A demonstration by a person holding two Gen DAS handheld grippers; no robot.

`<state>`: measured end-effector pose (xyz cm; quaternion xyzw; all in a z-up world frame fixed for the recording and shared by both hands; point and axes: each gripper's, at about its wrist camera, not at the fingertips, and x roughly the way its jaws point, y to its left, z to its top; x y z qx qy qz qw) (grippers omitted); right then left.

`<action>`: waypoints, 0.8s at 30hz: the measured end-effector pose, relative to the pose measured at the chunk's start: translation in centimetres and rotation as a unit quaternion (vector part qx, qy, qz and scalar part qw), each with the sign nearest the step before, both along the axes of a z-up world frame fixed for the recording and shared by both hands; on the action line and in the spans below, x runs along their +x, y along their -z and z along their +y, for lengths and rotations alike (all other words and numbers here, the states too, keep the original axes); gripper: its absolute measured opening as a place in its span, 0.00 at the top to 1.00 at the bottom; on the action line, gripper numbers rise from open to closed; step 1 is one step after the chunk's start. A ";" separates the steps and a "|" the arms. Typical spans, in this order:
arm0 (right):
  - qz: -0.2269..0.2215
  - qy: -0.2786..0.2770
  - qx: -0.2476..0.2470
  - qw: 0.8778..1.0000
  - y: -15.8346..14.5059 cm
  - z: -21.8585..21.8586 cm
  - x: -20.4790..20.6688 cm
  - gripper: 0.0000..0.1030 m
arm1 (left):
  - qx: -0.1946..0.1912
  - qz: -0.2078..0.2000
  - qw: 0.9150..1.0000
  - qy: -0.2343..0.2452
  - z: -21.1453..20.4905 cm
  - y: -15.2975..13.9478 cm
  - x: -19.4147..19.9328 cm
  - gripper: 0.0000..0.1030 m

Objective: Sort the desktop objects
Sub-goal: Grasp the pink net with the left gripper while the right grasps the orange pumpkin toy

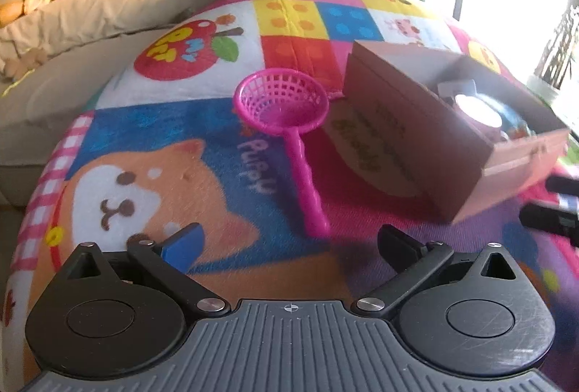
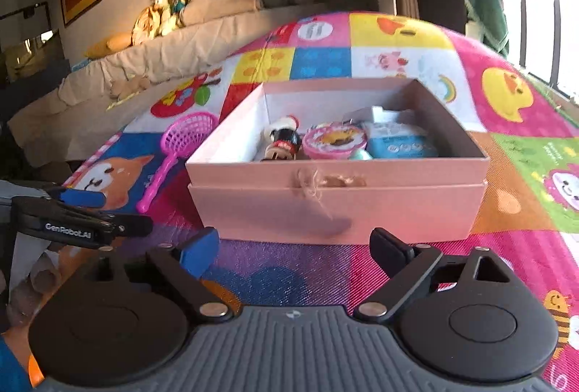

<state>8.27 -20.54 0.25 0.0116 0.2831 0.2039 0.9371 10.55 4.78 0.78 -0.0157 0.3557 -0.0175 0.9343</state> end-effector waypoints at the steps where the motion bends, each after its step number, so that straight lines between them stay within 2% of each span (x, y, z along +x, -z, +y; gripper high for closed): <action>1: -0.003 0.003 0.002 1.000 -0.1 -0.1 -0.2 0.11 | -0.002 -0.002 1.000 -0.005 0.0 -0.3 0.6 0.00; 4: -0.010 0.011 0.010 1.000 -0.2 -0.4 -0.3 0.09 | 0.036 -0.030 0.998 -0.039 -0.6 -1.6 2.9 0.00; 7: -0.006 0.012 0.018 1.000 -0.1 -0.7 -0.1 0.06 | 0.084 -0.043 0.995 -0.045 -1.5 -1.9 6.3 0.00; 9: -0.004 0.011 0.020 1.000 -0.1 -0.6 0.0 0.06 | 0.092 -0.040 0.994 -0.044 -1.9 -1.7 8.5 0.00; 12: -0.004 0.011 0.021 1.000 -0.1 -0.7 0.0 0.05 | 0.085 -0.038 0.995 -0.037 -2.3 -1.5 10.7 0.00; 14: -0.004 0.011 0.022 1.000 -0.1 -0.7 0.0 0.03 | 0.080 -0.031 0.996 -0.034 -2.3 -1.3 11.3 0.16; 18: 0.004 0.013 0.021 1.000 0.1 -0.6 0.3 0.03 | 0.063 -0.026 0.997 -0.023 -1.8 -1.5 9.2 0.14; 21: 0.010 0.017 0.020 1.000 0.2 -0.6 0.4 0.03 | 0.056 -0.032 0.998 -0.010 -1.5 -2.1 5.7 0.14; 24: 0.011 0.025 0.013 1.000 0.2 -0.5 0.4 0.03 | 0.024 -0.019 1.000 0.005 -1.1 -2.5 1.7 0.14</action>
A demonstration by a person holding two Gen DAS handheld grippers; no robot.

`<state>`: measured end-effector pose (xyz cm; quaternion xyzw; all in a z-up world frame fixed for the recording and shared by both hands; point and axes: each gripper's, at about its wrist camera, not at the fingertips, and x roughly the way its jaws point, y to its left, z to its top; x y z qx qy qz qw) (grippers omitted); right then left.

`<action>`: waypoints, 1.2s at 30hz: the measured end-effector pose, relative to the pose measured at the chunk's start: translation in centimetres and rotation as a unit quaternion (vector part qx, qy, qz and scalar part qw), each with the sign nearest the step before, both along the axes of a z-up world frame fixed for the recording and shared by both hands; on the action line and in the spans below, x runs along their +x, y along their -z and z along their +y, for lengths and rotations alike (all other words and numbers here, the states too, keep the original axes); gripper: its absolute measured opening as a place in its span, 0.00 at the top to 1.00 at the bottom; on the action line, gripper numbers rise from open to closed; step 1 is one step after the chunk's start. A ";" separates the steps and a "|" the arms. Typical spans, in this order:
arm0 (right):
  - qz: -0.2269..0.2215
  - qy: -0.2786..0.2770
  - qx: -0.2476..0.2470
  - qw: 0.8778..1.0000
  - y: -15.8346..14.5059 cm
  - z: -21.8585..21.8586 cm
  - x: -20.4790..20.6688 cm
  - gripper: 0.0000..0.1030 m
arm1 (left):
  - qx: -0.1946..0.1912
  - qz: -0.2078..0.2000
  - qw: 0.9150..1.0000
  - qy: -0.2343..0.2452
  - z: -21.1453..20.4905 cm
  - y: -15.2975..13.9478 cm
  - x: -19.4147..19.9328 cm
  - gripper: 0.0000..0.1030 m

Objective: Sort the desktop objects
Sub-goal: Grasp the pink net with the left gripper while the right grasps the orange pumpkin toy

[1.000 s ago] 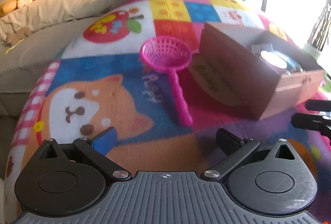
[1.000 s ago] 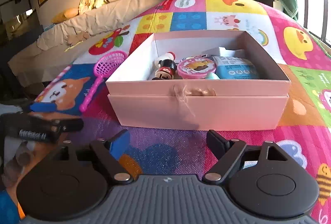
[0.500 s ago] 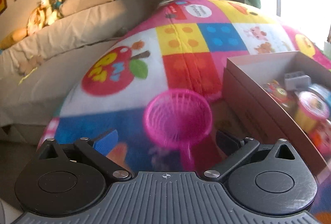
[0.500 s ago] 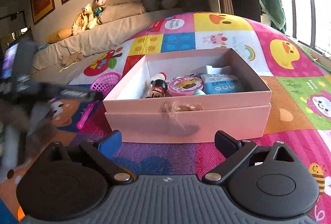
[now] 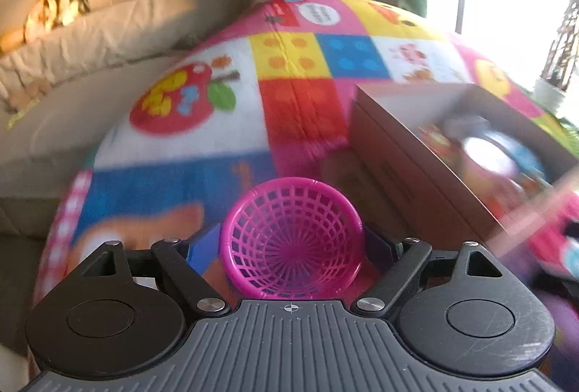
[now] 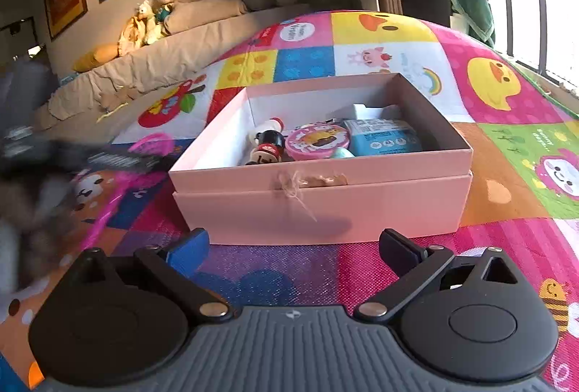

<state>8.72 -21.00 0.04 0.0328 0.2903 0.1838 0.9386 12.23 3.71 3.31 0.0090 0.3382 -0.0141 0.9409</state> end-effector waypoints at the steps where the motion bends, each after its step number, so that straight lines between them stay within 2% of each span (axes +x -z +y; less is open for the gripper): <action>1: -0.005 0.001 -0.003 1.000 -0.1 0.1 -0.2 0.03 | -0.010 0.006 1.000 0.006 0.1 -0.1 -1.4 0.14; 4: -0.013 -0.006 -0.027 1.000 -0.6 0.6 -1.4 0.03 | -0.038 0.026 0.999 0.025 0.1 -0.1 -5.6 0.14; 6: -0.009 -0.054 -0.005 0.999 -1.5 0.4 -3.3 0.03 | -0.048 0.038 0.998 0.026 0.3 -0.1 -8.0 0.13; 9: -0.006 -0.139 0.040 0.989 -3.3 0.1 -7.2 0.03 | -0.072 0.042 0.996 0.015 1.3 -0.2 -11.2 0.12; 12: -0.009 -0.208 0.028 0.978 -4.1 1.0 -10.8 0.05 | -0.079 0.027 0.997 -0.005 2.6 -0.5 -12.9 0.12; 13: -0.011 -0.228 0.009 0.974 -4.1 1.7 -11.9 0.08 | -0.083 0.026 0.996 -0.009 2.9 -0.5 -13.0 0.12; 15: -0.020 -0.264 -0.039 0.964 -3.4 3.6 -13.6 0.25 | -0.090 0.030 0.995 -0.015 3.3 -0.5 -13.1 0.12; 18: -0.040 -0.293 -0.118 0.948 -1.8 6.4 -15.3 0.46 | -0.089 0.032 0.996 -0.007 3.1 -0.4 -13.3 0.08; 20: -0.060 -0.289 -0.162 0.942 -0.9 7.8 -16.0 0.53 | -0.091 0.029 0.995 -0.003 2.9 -0.5 -13.5 0.07; 21: -0.065 -0.285 -0.172 0.941 -0.8 8.0 -16.0 0.64 | -0.092 0.028 0.995 0.000 2.8 -0.6 -13.6 0.07; 23: -0.030 -0.283 -0.152 0.946 -1.2 7.7 -15.2 0.87 | -0.092 0.029 0.995 0.006 2.6 -0.6 -13.5 0.06; 27: 0.052 -0.221 -0.031 0.973 -2.8 3.8 -10.9 0.88 | -0.077 0.036 0.996 0.018 1.3 0.1 -12.7 0.03; 30: 0.083 -0.149 0.030 0.985 -2.8 0.2 -8.4 0.87 | -0.055 0.039 0.997 0.025 0.1 0.5 -11.9 0.03; 32: 0.087 -0.098 0.038 0.991 -2.5 -2.0 -7.3 0.87 | -0.054 0.043 0.997 0.036 -0.6 0.7 -11.4 0.03; 36: 0.058 -0.042 0.031 0.997 -2.7 -4.9 -7.1 0.78 | -0.057 0.042 0.995 0.075 -3.0 0.6 -10.7 0.03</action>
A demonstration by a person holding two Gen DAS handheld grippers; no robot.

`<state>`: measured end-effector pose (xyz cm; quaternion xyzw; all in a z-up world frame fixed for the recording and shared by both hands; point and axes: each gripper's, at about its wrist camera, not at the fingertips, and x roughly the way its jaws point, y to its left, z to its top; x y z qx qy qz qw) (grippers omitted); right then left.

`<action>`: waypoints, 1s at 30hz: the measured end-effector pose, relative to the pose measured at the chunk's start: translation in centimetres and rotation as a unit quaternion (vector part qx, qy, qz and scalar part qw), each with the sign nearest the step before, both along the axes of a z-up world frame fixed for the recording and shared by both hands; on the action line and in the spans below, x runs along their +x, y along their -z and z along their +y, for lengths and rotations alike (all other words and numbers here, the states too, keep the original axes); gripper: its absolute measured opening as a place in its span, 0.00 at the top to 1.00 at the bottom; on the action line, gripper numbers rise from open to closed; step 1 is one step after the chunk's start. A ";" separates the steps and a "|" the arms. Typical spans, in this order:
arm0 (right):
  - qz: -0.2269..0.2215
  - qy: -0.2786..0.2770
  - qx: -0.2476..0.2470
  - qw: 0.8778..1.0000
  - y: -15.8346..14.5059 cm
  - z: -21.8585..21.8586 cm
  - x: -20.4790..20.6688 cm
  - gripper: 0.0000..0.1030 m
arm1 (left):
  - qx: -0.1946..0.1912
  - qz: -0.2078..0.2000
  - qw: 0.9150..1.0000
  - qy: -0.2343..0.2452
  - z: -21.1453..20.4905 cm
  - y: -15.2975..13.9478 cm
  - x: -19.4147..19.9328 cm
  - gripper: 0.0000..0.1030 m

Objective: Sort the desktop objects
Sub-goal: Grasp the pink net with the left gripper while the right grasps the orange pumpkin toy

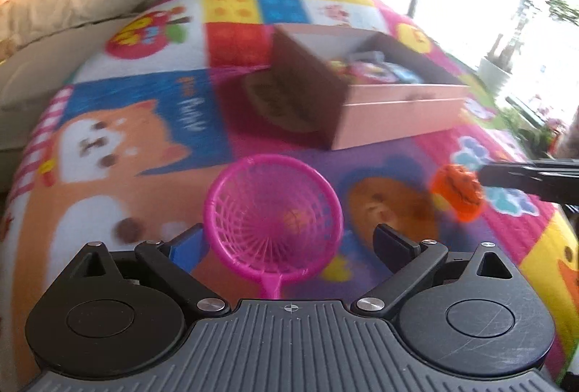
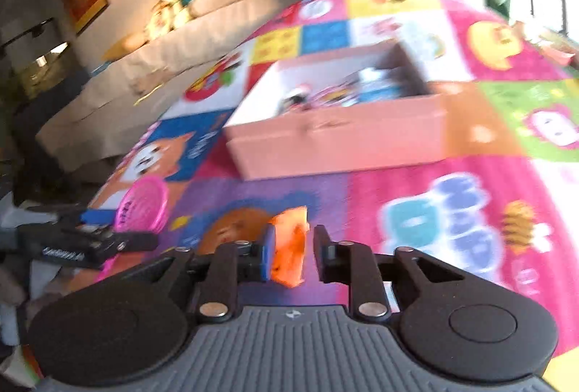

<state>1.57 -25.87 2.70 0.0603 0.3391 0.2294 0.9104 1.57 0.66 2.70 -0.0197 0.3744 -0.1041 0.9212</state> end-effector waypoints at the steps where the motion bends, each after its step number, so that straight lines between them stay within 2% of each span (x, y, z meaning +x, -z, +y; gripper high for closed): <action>1: -0.008 0.011 -0.013 1.000 0.1 -0.4 0.0 0.77 | -0.003 -0.002 1.000 0.012 -0.7 0.0 0.1 0.03; 4: -0.014 0.041 -0.027 0.999 0.2 -1.4 0.7 0.61 | -0.017 -0.004 0.998 0.055 -2.8 0.0 0.2 0.03; 8: -0.026 0.067 -0.048 0.996 0.5 -2.5 0.9 0.43 | -0.038 -0.002 0.991 0.127 -5.2 0.2 -0.7 0.03; 10: -0.034 0.068 -0.053 0.996 0.6 -2.6 0.7 0.35 | -0.010 -0.016 0.990 0.138 -6.3 0.3 -1.4 0.02; 12: -0.043 0.063 -0.052 0.996 0.3 -2.5 0.4 0.25 | 0.041 -0.034 0.989 0.140 -7.4 0.7 -2.1 0.02; 14: -0.051 0.047 -0.050 0.996 0.0 -2.0 -0.1 0.22 | 0.080 -0.041 0.986 0.140 -8.1 1.2 -2.5 0.02; 15: -0.053 0.036 -0.051 0.997 0.0 -1.6 -0.2 0.22 | 0.089 -0.040 0.985 0.143 -8.2 1.4 -2.6 0.02; 18: -0.054 0.004 -0.074 0.996 0.3 0.3 -0.3 0.22 | 0.080 -0.029 0.985 0.151 -8.0 1.6 -3.2 0.02; 21: -0.052 0.005 -0.100 0.994 1.2 2.0 0.4 0.24 | 0.070 -0.024 0.986 0.151 -7.6 1.4 -3.5 0.02; 22: -0.048 0.006 -0.098 0.994 1.4 2.3 0.8 0.27 | 0.064 -0.022 0.986 0.151 -7.4 1.4 -3.4 0.02; 23: -0.042 0.003 -0.093 0.995 1.6 2.4 1.1 0.39 | 0.057 -0.018 0.987 0.149 -7.2 1.3 -3.3 0.02; 24: -0.032 -0.002 -0.088 0.996 1.8 2.6 1.5 0.56 | 0.049 -0.013 0.988 0.145 -7.0 1.3 -3.0 0.02; 25: -0.020 -0.010 -0.085 0.996 1.9 2.8 1.9 0.63 | 0.042 -0.009 0.989 0.142 -6.8 1.3 -2.7 0.02; 29: -0.026 -0.017 -0.093 0.995 1.4 3.1 1.4 0.64 | 0.030 0.001 0.992 0.125 -6.8 1.6 -1.5 0.05; 30: -0.028 -0.018 -0.094 0.995 1.2 2.9 1.1 0.66 | 0.026 0.003 0.992 0.124 -6.8 1.5 -1.4 0.15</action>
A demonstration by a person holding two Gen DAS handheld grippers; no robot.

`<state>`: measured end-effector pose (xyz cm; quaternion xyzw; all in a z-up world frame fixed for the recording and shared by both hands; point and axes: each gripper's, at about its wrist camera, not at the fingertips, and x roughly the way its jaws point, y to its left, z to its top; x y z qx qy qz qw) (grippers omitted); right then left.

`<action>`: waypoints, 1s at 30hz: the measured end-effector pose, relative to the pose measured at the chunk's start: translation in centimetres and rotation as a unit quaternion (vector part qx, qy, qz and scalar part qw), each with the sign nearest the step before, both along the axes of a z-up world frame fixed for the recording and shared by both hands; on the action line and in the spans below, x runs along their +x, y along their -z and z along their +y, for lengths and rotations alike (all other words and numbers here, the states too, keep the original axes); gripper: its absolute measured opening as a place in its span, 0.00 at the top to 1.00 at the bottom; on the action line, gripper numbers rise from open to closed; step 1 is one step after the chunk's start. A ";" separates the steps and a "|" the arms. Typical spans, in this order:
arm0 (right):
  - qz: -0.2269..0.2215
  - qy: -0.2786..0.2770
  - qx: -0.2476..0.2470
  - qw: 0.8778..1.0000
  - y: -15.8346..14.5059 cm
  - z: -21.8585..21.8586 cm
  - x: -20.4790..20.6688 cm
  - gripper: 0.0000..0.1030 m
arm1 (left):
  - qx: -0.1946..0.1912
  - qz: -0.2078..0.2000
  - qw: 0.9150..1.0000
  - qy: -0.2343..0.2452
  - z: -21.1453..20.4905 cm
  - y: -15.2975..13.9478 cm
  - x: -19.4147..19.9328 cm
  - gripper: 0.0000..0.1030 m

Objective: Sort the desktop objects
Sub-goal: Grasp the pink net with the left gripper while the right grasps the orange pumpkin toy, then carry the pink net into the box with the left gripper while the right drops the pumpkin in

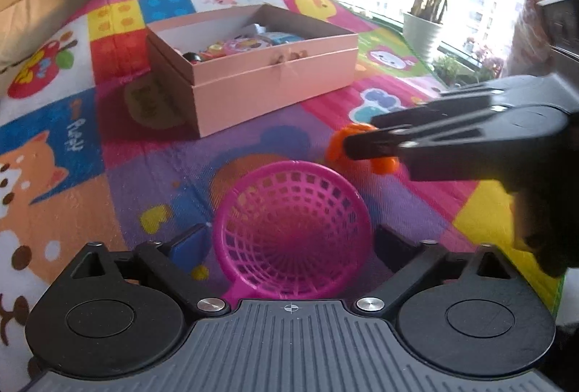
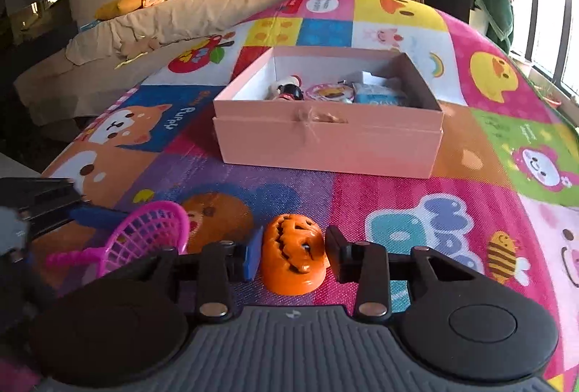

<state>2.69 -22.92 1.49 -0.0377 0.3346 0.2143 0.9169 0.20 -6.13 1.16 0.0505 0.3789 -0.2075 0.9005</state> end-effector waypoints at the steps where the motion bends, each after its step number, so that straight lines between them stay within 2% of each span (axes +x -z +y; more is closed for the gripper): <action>1: -0.001 0.000 -0.002 1.000 -0.3 -0.2 -0.2 0.67 | -0.003 0.004 1.000 0.001 0.0 -0.1 0.1 0.15; 4: 0.003 0.002 -0.001 1.000 -1.1 -1.4 -0.9 0.71 | -0.001 -0.003 1.000 0.009 -0.1 -0.8 -0.2 0.15; 7: 0.008 0.004 0.008 1.000 -2.3 -2.8 -1.4 0.78 | 0.003 -0.020 1.000 0.019 -0.3 -2.7 -0.6 0.15; 9: 0.005 0.005 0.021 1.000 -3.5 -3.6 -1.7 0.91 | -0.007 -0.044 0.999 0.023 -0.2 -5.2 -0.4 0.15; 12: -0.024 -0.003 0.028 0.999 -5.6 -4.2 -2.3 0.91 | -0.011 -0.091 0.996 0.013 -0.1 -8.7 0.4 0.15; 15: -0.057 0.000 0.014 0.998 -6.4 -4.3 -2.8 0.90 | -0.008 -0.116 0.993 -0.014 0.2 -10.0 1.1 0.15; 16: -0.055 0.002 0.014 0.998 -6.2 -4.4 -2.7 0.89 | -0.014 -0.107 0.994 -0.026 0.5 -9.8 1.4 0.15; 17: -0.048 0.001 0.013 0.999 -5.8 -4.5 -2.6 0.77 | -0.018 -0.094 0.995 -0.037 0.7 -9.1 1.7 0.15; 18: -0.044 0.000 0.009 0.999 -5.3 -4.5 -2.6 0.52 | -0.018 -0.078 0.996 -0.048 0.8 -8.1 1.9 0.15; 19: -0.044 0.002 0.003 0.999 -4.6 -4.4 -2.8 0.41 | -0.013 -0.062 0.996 -0.061 0.8 -6.9 2.2 0.15; 20: -0.046 0.002 -0.007 0.999 -3.8 -4.1 -2.9 0.34 | -0.007 -0.046 0.996 -0.073 0.8 -5.6 2.3 0.15; 24: -0.019 -0.015 -0.032 0.999 -0.9 -2.6 -2.7 0.34 | -0.004 0.028 0.993 -0.113 1.0 -1.2 3.1 0.15; 25: -0.011 -0.013 -0.034 0.999 -0.3 -2.3 -2.3 0.34 | -0.004 0.040 0.992 -0.116 1.1 -0.5 3.1 0.12; 27: 0.002 0.000 -0.034 0.999 0.6 -2.1 -1.5 0.34 | -0.001 0.032 0.994 -0.109 1.1 -0.3 2.3 0.05; 30: 0.013 0.014 -0.024 1.000 1.2 -2.3 -0.5 0.34 | 0.001 0.032 0.995 -0.091 1.3 -0.7 1.6 0.03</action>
